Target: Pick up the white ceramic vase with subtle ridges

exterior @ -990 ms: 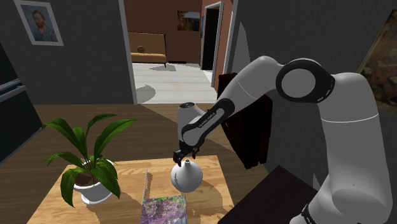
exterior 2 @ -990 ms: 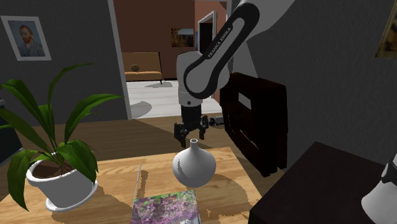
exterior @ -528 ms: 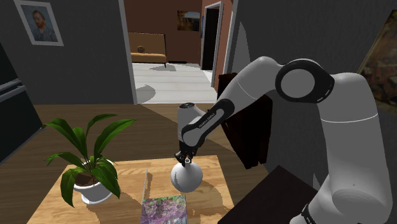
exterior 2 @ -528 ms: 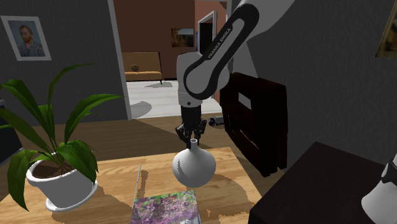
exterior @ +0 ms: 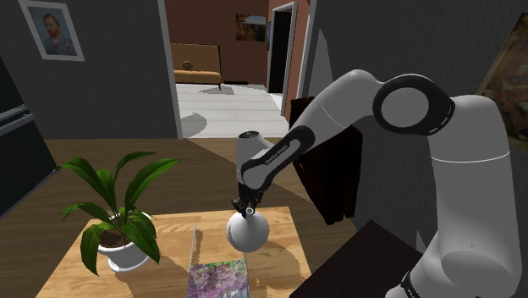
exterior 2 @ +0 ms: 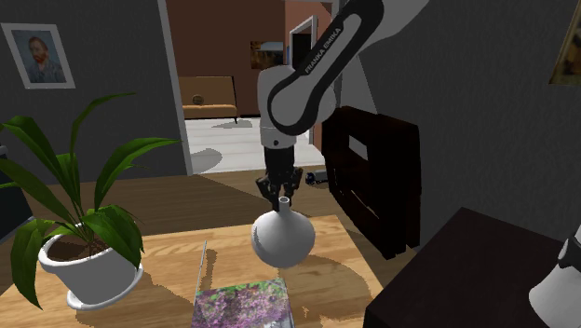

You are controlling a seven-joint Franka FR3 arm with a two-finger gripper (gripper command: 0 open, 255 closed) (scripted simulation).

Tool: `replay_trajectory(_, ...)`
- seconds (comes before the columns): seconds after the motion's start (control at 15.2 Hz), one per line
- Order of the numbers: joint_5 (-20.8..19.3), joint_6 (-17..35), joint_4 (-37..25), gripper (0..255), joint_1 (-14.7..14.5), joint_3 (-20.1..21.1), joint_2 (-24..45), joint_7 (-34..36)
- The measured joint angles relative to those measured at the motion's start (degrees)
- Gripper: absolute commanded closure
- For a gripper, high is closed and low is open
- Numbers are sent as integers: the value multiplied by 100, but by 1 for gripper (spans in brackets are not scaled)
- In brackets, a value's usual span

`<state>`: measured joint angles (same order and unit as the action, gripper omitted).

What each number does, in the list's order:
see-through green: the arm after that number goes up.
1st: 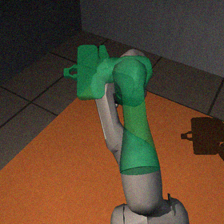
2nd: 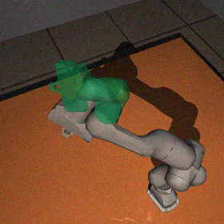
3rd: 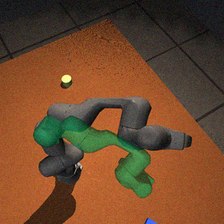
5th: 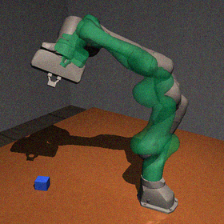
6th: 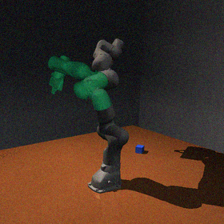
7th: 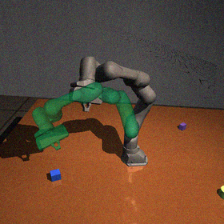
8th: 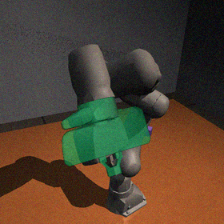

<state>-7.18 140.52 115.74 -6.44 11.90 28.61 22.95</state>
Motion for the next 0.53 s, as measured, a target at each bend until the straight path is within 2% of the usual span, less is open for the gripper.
replay_trajectory(0.53,143,-453,24,255,77,93,-485,-91)
